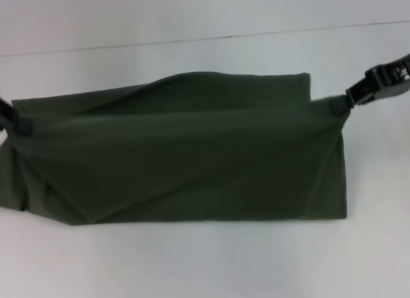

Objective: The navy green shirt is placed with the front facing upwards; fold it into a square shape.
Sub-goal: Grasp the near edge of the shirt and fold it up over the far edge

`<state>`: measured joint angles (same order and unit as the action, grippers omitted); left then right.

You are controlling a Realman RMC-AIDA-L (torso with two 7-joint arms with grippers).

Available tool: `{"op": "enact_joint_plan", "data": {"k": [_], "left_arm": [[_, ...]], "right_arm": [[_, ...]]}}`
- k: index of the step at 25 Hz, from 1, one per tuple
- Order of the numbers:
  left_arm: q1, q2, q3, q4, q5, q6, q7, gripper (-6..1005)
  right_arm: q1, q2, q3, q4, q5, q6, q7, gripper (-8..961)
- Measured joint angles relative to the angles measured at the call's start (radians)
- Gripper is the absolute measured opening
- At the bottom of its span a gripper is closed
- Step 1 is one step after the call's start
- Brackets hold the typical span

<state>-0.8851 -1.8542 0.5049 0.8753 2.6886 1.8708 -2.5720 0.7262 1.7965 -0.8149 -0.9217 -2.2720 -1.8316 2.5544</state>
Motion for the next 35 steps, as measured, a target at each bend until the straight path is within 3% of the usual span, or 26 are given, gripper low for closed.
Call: {"op": "enact_joint_plan", "data": {"k": [10,25,35], "left_arm": [[0.002,-0.057,0.023,-0.094,-0.001,-0.323,0.006,90],[-0.003,-0.151,0.082,-0.140,-0.023,-0.655,0.003,90],[0.004,-0.156,0.116,-0.181,-0.015,-0.788,0.000,91]], "right_arm": [[0.003,0.061,-0.011,0.031,-0.072,0.196,-0.006,50],[-0.009,0.082,-0.010,0.079,-0.092,0.375,0.000,50],[0.015,0.126,-0.007,0.080,-0.087,0.521,0.000,49]]}}
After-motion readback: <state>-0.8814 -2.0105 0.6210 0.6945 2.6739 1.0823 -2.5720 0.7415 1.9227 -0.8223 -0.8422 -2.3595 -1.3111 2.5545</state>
